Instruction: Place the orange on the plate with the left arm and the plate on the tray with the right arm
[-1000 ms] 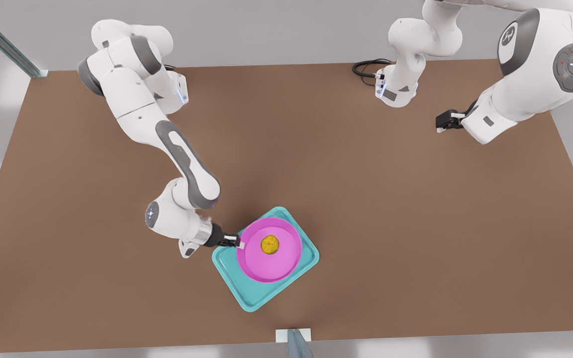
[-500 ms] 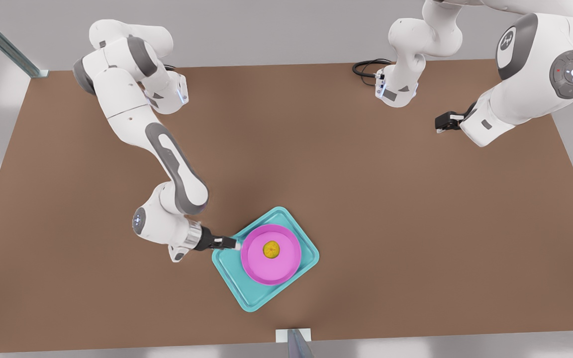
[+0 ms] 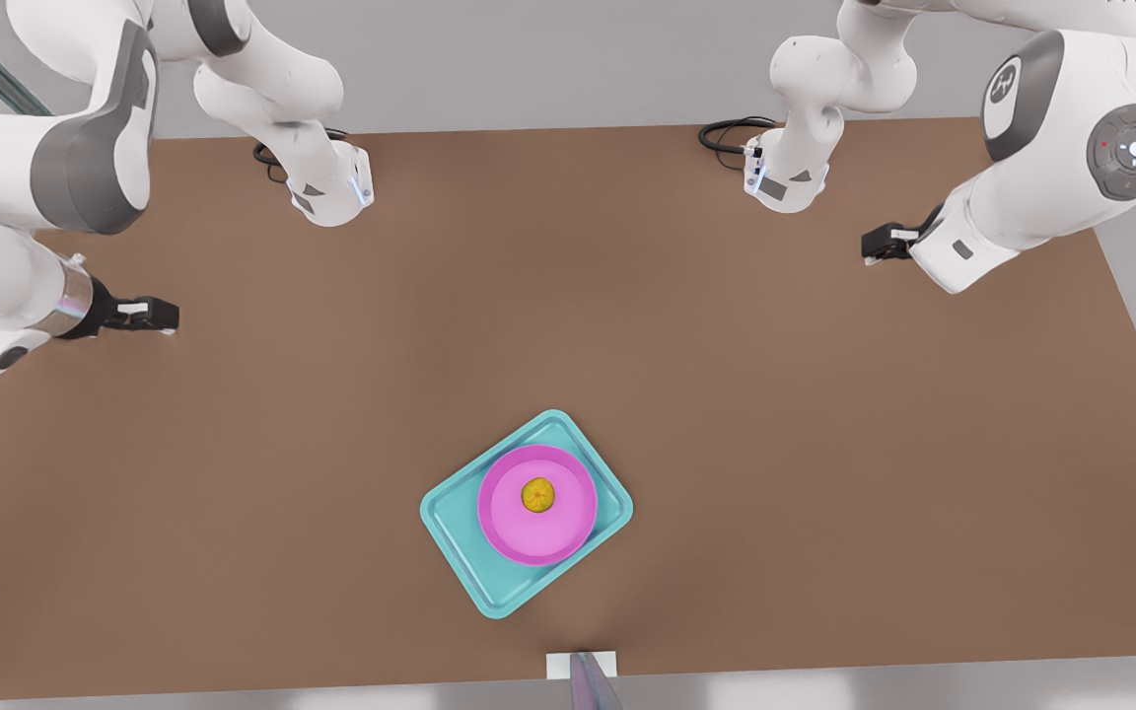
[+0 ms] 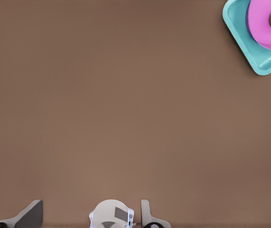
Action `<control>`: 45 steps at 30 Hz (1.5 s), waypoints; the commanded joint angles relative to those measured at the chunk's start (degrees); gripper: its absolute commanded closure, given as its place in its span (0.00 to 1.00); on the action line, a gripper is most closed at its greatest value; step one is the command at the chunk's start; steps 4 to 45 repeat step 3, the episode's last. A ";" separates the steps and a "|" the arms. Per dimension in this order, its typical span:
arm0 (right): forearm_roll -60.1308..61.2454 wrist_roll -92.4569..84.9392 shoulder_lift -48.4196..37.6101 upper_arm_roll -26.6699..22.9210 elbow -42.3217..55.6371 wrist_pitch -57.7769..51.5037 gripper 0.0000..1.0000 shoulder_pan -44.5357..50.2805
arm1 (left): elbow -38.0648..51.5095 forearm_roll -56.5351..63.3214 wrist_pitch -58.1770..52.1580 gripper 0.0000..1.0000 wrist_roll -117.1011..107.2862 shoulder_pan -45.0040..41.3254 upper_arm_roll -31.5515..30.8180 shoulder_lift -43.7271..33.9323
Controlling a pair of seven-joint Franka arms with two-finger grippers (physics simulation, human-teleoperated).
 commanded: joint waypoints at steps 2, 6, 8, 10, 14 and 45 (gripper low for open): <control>-1.87 -1.72 -0.60 0.02 -0.84 -2.38 0.00 -0.24 | 0.03 0.02 0.12 0.00 0.01 -0.01 0.03 0.02; -1.87 -1.81 -0.60 0.02 -0.84 -2.38 0.00 -0.33 | 0.03 0.02 0.12 0.00 0.01 -0.01 0.03 0.02; -1.87 -1.81 -0.60 0.02 -0.84 -2.38 0.00 -0.33 | 0.03 0.02 0.12 0.00 0.01 -0.01 0.03 0.02; -1.87 -1.81 -0.60 0.02 -0.84 -2.38 0.00 -0.33 | 0.03 0.02 0.12 0.00 0.01 -0.01 0.03 0.02; -1.87 -1.81 -0.60 0.02 -0.84 -2.38 0.00 -0.33 | 0.03 0.02 0.12 0.00 0.01 -0.01 0.03 0.02; -1.87 -1.81 -0.60 0.02 -0.84 -2.38 0.00 -0.33 | 0.03 0.02 0.12 0.00 0.01 -0.01 0.03 0.02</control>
